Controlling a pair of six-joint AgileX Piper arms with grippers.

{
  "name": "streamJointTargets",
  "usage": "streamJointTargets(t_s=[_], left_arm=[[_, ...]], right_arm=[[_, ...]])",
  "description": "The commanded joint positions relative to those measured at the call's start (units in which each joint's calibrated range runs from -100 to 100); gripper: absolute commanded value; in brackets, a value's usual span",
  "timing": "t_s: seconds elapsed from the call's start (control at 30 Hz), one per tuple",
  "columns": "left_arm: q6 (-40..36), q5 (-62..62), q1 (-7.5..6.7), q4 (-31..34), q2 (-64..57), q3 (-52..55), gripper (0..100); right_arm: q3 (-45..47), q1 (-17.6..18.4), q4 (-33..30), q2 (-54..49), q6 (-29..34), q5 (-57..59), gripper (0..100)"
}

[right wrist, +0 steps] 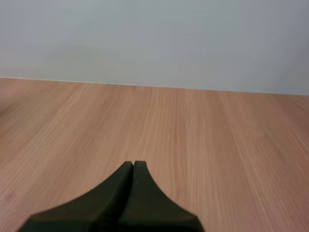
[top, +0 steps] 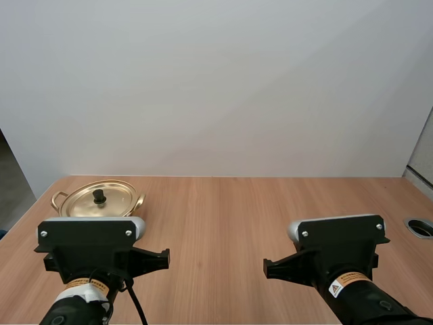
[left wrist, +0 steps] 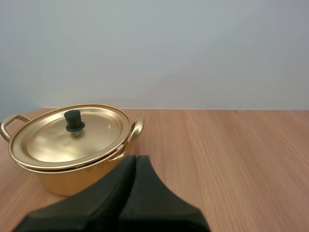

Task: Open the pot, put the car inside, and close it

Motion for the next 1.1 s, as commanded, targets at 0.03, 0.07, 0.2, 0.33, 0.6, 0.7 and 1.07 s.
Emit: streamJointTargets(t_s=[0.03, 0.07, 0.2, 0.33, 0.6, 0.7, 1.07], left_arm=[[0.0, 0.0, 0.0, 0.0, 0.0, 0.0, 0], [0.0, 0.0, 0.0, 0.0, 0.0, 0.0, 0], [0.0, 0.0, 0.0, 0.0, 0.0, 0.0, 0], [0.0, 0.0, 0.0, 0.0, 0.0, 0.0, 0], [0.0, 0.0, 0.0, 0.0, 0.0, 0.0, 0], [0.0, 0.0, 0.0, 0.0, 0.0, 0.0, 0], [0.0, 0.0, 0.0, 0.0, 0.0, 0.0, 0]], right_arm=[[0.0, 0.0, -5.1, -0.7, 4.7, 0.3, 0], [0.0, 0.0, -5.1, -0.7, 4.7, 0.3, 0], [0.0, 0.0, -5.1, -0.7, 4.7, 0.5, 0], [0.0, 0.0, -5.1, -0.7, 4.7, 0.5, 0], [0.0, -0.2, -4.7, -3.3, 4.7, 2.9, 0], [0.0, -0.1, -4.6, -3.3, 4.7, 3.0, 0], [0.0, -0.1, -4.6, -3.3, 4.7, 3.0, 0]])
